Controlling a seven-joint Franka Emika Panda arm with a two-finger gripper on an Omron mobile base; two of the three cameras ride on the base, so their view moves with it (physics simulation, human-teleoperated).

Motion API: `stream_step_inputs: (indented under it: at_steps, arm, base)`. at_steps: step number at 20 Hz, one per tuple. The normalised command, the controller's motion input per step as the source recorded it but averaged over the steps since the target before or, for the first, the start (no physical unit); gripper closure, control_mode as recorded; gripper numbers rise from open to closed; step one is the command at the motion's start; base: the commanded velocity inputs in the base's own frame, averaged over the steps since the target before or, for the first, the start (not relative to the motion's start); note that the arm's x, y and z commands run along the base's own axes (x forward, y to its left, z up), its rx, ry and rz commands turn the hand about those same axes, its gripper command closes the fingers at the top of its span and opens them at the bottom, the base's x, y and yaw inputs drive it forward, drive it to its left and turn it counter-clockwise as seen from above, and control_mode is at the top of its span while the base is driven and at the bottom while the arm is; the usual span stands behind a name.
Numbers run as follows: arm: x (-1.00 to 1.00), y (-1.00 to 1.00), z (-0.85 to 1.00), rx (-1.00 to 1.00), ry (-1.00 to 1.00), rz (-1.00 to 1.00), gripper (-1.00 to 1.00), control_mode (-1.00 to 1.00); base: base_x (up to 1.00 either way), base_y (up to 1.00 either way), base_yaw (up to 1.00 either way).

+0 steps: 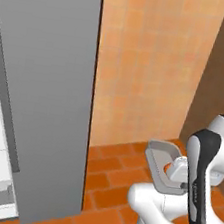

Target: Take the meat container that has the shrimp and place it on the second highest rack of the freezer. Then take the vegetable container that has the bell pepper and avocado and place it on the highest rack of the freezer.

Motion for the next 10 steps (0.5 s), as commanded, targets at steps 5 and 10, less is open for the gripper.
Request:
stream_step_inputs:
  at_steps: [5, 10]
  arm:
    - [0.0, 0.0, 0.0, 0.0, 0.0, 0.0, 1.0, 1.0]
    - [0.0, 0.0, 0.0, 0.0, 0.0, 0.0, 1.0, 1.0]
  base:
    - [-0.49, 0.08, 0.69]
    - [0.33, 0.85, 0.57]
